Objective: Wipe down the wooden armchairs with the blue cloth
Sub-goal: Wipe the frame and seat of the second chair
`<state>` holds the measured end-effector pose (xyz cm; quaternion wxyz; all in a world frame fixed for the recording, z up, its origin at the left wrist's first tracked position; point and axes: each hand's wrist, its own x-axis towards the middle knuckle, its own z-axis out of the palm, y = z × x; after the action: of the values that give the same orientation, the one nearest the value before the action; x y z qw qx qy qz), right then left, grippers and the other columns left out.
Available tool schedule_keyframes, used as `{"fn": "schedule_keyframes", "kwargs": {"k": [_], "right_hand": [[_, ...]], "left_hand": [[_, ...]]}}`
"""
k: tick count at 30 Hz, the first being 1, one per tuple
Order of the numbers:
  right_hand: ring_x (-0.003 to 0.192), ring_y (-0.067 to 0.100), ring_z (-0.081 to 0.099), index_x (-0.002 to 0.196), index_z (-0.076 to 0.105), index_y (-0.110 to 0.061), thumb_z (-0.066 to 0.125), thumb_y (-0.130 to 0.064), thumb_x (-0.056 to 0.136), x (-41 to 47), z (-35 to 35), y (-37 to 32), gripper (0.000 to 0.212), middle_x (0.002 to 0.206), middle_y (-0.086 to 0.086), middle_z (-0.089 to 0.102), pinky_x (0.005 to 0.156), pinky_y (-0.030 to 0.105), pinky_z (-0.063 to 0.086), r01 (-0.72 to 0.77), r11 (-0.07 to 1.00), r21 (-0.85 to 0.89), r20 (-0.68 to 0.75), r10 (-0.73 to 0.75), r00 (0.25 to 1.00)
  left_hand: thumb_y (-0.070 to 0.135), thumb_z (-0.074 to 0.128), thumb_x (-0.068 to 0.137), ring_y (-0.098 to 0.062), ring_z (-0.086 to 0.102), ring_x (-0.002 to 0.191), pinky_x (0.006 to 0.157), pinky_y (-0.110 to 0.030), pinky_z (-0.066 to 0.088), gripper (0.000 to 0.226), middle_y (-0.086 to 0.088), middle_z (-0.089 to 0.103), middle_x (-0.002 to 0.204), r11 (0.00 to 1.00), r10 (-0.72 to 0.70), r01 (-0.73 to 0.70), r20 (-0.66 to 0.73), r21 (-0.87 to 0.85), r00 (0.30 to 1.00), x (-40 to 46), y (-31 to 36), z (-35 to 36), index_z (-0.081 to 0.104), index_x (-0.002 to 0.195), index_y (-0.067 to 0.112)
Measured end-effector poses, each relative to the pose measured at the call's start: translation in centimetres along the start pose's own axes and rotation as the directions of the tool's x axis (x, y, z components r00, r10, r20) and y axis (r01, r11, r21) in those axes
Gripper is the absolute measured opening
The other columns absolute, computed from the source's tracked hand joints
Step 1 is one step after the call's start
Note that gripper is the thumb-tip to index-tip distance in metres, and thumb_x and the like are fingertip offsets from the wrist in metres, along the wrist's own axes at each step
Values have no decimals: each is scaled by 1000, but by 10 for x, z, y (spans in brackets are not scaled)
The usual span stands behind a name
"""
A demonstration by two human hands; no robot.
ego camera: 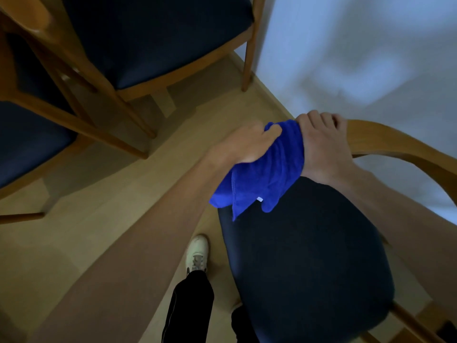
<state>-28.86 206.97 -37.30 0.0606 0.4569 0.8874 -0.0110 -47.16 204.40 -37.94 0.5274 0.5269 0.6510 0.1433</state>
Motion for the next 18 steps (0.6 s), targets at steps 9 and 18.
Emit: {"fn": "schedule_keyframes", "kwargs": {"k": [9,18], "right_hand": [[107,28,51,117,48,-16,86,-43,51,2,-3,-1,81,114,6,53,103,46,29,-14,999,37,47,12,999],[107,31,49,116,50,-14,85,-32,48,1,-2,-1,79,114,9,52,100,47,29,-22,1000,17,41,21,999]], "left_hand": [[49,29,102,-16,45,56,57,-32,33,41,10,41,59,964,168,-32,-515,263,841,-61,-37,26,41,71,23],[47,55,93,-13,54,67,66,-34,52,34,-1,56,74,645,-596,-170,-630,-745,498,-81,-22,70,55,78,16]]}}
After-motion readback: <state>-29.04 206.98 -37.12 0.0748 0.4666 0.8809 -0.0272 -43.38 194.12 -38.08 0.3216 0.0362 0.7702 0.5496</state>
